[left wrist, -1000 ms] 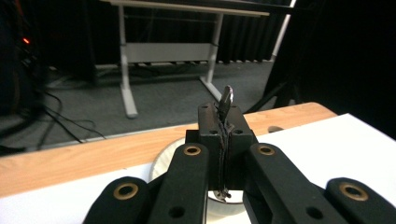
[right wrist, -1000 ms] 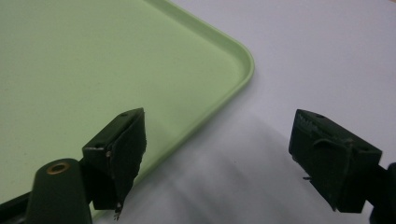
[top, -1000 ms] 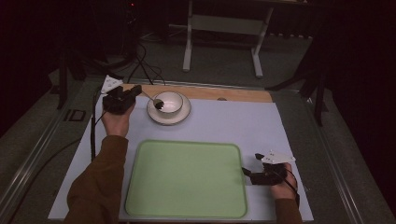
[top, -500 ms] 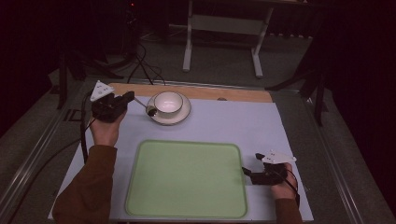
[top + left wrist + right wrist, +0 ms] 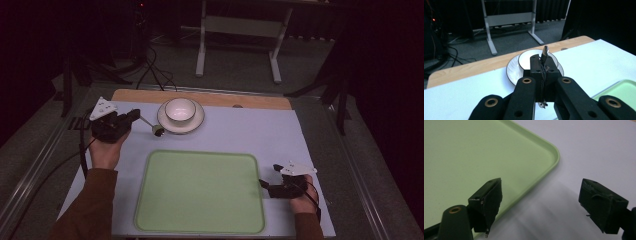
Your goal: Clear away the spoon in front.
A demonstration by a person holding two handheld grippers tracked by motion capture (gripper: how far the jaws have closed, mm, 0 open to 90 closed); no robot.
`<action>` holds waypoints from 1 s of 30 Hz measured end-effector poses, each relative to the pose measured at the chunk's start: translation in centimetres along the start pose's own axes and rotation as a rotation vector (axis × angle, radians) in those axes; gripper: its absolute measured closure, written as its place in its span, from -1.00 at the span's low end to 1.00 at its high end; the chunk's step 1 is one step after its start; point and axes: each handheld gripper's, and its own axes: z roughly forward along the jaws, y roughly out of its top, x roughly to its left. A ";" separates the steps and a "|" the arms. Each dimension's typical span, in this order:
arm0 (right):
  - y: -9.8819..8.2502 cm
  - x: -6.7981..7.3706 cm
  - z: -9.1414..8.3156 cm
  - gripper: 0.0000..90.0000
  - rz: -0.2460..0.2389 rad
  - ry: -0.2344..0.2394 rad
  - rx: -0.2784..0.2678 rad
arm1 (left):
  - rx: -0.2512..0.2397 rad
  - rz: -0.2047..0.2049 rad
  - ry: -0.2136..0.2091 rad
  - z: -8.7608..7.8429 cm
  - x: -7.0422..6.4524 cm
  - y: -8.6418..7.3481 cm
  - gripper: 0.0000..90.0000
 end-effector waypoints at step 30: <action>0.0 0.0 -0.1 -0.59 0.000 -0.002 0.000 | 0.145 0.003 -0.029 0.6 -0.5 -3.5 0.97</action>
